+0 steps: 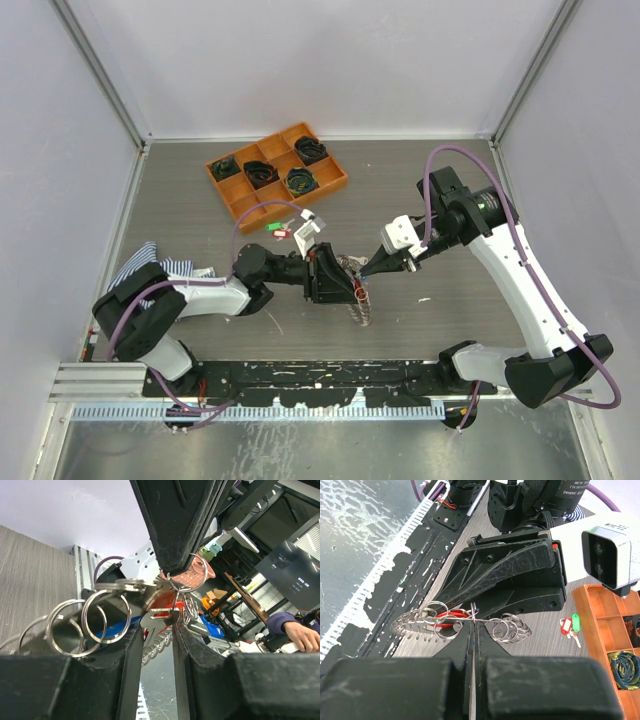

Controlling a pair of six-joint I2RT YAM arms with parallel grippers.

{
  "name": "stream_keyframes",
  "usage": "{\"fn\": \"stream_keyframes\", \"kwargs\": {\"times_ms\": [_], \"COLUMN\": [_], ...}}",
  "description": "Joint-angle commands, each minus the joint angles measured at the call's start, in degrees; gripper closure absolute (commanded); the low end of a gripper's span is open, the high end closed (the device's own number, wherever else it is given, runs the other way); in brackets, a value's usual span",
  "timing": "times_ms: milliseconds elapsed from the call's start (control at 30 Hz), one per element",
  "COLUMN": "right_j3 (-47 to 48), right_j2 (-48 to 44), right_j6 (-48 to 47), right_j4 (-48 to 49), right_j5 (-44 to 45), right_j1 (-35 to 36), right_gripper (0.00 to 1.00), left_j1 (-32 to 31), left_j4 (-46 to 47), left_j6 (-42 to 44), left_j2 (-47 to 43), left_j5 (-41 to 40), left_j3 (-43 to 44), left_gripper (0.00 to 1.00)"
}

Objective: Remove the keys from the keyring

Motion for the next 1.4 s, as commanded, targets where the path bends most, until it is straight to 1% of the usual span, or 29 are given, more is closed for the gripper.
{"fn": "stream_keyframes", "kwargs": {"times_ms": [0, 133, 300, 700, 800, 867, 933, 1367], "right_j3": [0.5, 0.6, 0.5, 0.2, 0.1, 0.1, 0.2, -0.2], "right_j2": [-1.2, -1.3, -1.3, -1.8, -1.8, -1.9, -1.9, -2.1], "right_j6": [-0.4, -0.2, -0.2, 0.1, 0.0, 0.1, 0.1, 0.0], "right_j4": [0.3, 0.3, 0.3, 0.3, 0.3, 0.3, 0.3, 0.3], "right_j5": [-3.8, -3.8, -3.9, -3.8, -3.7, -3.8, -3.8, -3.9], "right_j1": [0.4, 0.3, 0.4, 0.4, 0.4, 0.4, 0.4, 0.4], "right_gripper": [0.99, 0.99, 0.99, 0.99, 0.99, 0.99, 0.99, 0.99], "left_j1": [-1.2, -1.2, -1.2, -1.2, -1.1, -1.1, -1.1, -1.1], "left_j4": [4.1, 4.1, 4.1, 4.1, 4.1, 4.1, 4.1, 4.1], "left_j6": [1.0, 1.3, 1.6, 2.8, 3.2, 3.4, 3.6, 3.1], "left_j2": [0.6, 0.4, -0.4, -2.3, -2.9, -3.4, -3.6, -4.8], "left_j5": [-0.4, -0.8, -1.7, -3.6, -4.1, -4.5, -4.6, -5.6], "left_j3": [2.9, 2.1, 1.9, -0.3, -0.9, -1.2, -1.4, -1.1], "left_gripper": [0.68, 0.67, 0.68, 0.80, 0.78, 0.74, 0.72, 0.71]}}
